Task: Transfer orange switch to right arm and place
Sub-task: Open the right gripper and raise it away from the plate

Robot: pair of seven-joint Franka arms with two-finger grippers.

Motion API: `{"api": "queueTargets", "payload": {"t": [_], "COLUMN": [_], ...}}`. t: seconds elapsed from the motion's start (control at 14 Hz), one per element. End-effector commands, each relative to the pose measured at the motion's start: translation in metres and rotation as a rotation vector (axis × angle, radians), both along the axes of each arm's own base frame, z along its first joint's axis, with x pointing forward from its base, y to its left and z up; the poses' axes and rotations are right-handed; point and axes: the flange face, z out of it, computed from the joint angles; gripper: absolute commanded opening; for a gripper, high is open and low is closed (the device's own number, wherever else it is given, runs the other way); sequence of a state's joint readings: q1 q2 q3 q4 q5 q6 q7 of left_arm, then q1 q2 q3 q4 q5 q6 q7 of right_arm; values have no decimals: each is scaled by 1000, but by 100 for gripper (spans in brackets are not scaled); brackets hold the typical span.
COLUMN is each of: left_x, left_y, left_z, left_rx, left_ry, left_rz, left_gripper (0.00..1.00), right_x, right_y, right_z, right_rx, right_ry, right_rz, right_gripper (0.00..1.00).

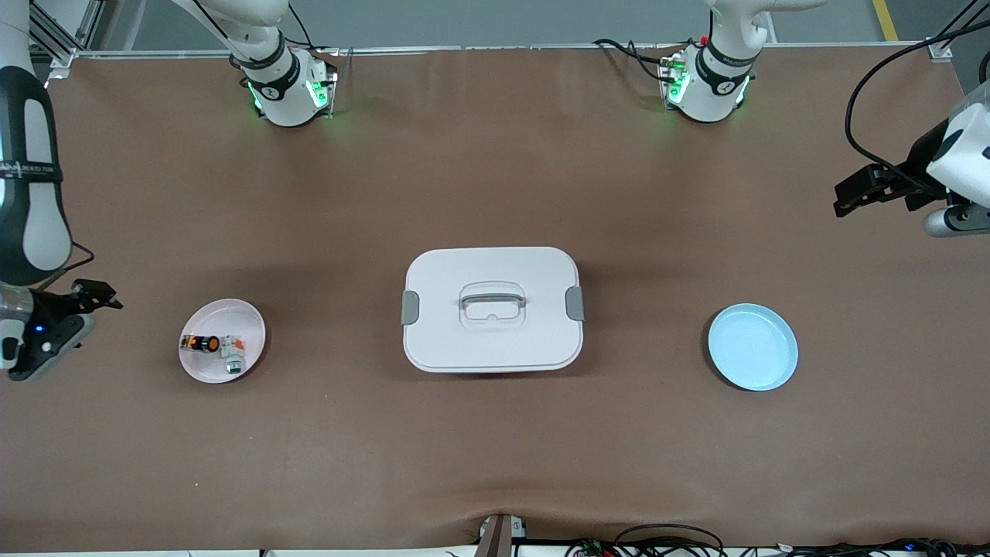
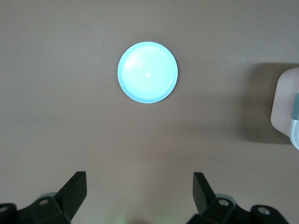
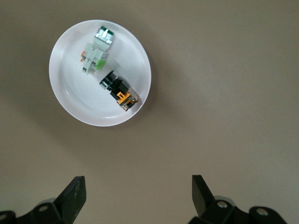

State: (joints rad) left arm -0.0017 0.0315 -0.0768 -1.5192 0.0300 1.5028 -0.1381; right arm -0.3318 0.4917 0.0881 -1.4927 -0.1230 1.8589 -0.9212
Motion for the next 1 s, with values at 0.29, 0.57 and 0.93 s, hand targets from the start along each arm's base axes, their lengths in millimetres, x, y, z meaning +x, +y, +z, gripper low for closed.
{"api": "queueTargets", "payload": {"t": [0.29, 0.57, 0.93], "left_x": [-11, -16, -21], "left_y": [2, 5, 8], "left_z": [12, 17, 21], "left_rx": [-19, -18, -15], "left_ry": [0, 5, 5], "left_rz": [-29, -24, -19], "left_gripper": [100, 100, 100], "right_x": [-14, -12, -31], "right_y": [42, 70, 86], "right_z": [74, 116, 161], "right_rx": [-86, -91, -85], "right_ry": [-46, -125, -137], "right_rz": [-780, -933, -912], "right_gripper": [100, 100, 100]}}
